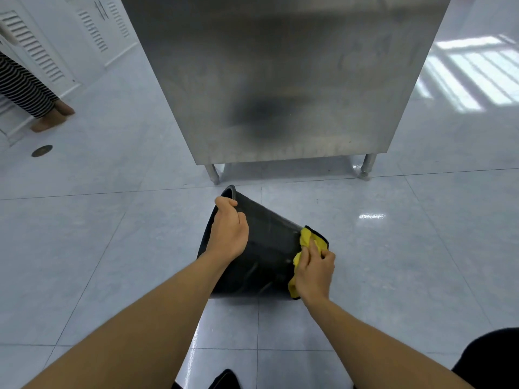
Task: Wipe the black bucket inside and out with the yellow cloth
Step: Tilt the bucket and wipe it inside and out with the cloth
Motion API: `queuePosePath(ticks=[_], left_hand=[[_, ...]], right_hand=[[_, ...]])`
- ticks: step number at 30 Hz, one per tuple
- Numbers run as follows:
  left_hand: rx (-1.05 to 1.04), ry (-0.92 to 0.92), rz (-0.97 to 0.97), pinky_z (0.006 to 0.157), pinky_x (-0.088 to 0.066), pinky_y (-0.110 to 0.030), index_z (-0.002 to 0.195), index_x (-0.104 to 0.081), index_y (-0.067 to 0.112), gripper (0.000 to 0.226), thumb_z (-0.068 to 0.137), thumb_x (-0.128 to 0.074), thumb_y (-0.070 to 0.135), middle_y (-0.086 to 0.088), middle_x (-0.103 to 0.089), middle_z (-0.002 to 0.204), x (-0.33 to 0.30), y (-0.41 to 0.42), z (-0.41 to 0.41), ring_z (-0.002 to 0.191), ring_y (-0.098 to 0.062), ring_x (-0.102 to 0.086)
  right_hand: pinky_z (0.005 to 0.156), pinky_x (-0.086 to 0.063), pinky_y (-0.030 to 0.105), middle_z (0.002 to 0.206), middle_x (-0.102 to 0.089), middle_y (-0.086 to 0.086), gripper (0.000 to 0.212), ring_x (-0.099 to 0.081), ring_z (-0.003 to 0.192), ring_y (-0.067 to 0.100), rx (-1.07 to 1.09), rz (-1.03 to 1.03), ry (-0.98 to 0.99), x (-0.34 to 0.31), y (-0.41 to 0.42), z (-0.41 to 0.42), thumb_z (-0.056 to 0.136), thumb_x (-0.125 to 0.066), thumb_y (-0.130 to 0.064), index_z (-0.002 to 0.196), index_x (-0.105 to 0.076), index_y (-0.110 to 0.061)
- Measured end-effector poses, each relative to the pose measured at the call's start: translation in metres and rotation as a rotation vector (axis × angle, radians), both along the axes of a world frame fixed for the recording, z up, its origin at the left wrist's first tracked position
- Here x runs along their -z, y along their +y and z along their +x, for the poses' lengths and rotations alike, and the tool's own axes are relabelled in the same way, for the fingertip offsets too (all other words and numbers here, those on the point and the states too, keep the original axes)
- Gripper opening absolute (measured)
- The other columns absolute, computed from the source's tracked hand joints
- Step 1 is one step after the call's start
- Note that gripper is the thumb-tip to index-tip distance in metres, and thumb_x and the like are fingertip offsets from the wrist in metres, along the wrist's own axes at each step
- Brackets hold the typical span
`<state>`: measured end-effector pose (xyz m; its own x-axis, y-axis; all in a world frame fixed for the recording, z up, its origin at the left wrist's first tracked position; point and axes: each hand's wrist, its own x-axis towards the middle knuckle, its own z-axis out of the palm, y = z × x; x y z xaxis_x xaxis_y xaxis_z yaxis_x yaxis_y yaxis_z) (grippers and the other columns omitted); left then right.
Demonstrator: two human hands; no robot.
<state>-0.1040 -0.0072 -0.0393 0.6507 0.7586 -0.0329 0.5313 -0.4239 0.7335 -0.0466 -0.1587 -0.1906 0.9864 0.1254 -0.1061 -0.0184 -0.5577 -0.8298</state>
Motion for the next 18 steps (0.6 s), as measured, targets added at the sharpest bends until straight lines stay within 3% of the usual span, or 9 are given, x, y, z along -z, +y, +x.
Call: queuePosePath(ticks=[3, 5, 10, 12, 15, 18], left_hand=[[-0.046, 0.006, 0.025, 0.070, -0.055, -0.042, 0.117, -0.038, 0.011, 0.014, 0.103, -0.042, 0.012, -0.002, -0.055, 0.085, 0.001, 0.003, -0.002, 0.071, -0.013, -0.055], [-0.080, 0.024, 0.045, 0.068, -0.051, -0.034, 0.117, -0.042, 0.013, 0.014, 0.104, -0.045, 0.016, -0.005, -0.058, 0.096, 0.001, 0.009, -0.004, 0.074, -0.013, -0.056], [-0.097, 0.020, 0.116, 0.082, -0.049, -0.034, 0.130, -0.057, 0.015, 0.029, 0.103, -0.051, 0.022, -0.011, -0.067, 0.117, -0.001, 0.015, -0.008, 0.098, -0.028, -0.064], [-0.039, 0.095, 0.163, 0.087, -0.047, -0.035, 0.146, -0.050, 0.021, 0.045, 0.102, -0.046, 0.023, -0.011, -0.069, 0.120, -0.005, 0.010, -0.011, 0.099, -0.028, -0.062], [0.023, 0.177, 0.158, 0.089, -0.040, -0.035, 0.154, -0.035, 0.032, 0.054, 0.100, -0.036, 0.026, -0.010, -0.064, 0.130, -0.011, 0.005, -0.014, 0.101, -0.025, -0.054], [0.141, 0.111, 0.013, 0.087, -0.033, -0.027, 0.157, -0.026, 0.034, 0.054, 0.104, -0.027, 0.022, -0.001, -0.058, 0.127, -0.010, 0.006, -0.013, 0.088, -0.008, -0.049]], right_hand=[[0.089, -0.050, 0.045, 0.112, -0.043, 0.010, 0.030, -0.055, 0.094, 0.034, 0.070, -0.002, 0.080, -0.004, 0.005, 0.002, 0.104, -0.038, -0.033, 0.121, -0.060, -0.020], [0.086, -0.050, 0.044, 0.108, -0.043, 0.008, 0.028, -0.055, 0.091, 0.033, 0.025, 0.000, 0.047, -0.011, 0.010, 0.000, 0.103, -0.039, -0.031, 0.117, -0.060, -0.019], [0.092, -0.047, 0.037, 0.111, -0.043, 0.001, 0.038, -0.052, 0.102, 0.024, -0.173, 0.116, -0.094, -0.046, 0.034, -0.016, 0.104, -0.043, -0.030, 0.137, -0.057, -0.019], [0.095, -0.045, 0.032, 0.116, -0.044, 0.000, 0.041, -0.049, 0.105, 0.018, -0.255, 0.178, -0.112, -0.065, 0.047, -0.025, 0.103, -0.045, -0.031, 0.142, -0.053, -0.020], [0.095, -0.042, 0.024, 0.117, -0.044, -0.002, 0.043, -0.048, 0.105, 0.013, -0.400, 0.294, -0.141, -0.084, 0.063, -0.038, 0.102, -0.048, -0.031, 0.144, -0.050, -0.021], [0.094, -0.047, 0.021, 0.120, -0.044, -0.003, 0.052, -0.047, 0.107, 0.007, -0.501, 0.347, -0.198, -0.088, 0.071, -0.043, 0.100, -0.051, -0.033, 0.150, -0.042, -0.019]])
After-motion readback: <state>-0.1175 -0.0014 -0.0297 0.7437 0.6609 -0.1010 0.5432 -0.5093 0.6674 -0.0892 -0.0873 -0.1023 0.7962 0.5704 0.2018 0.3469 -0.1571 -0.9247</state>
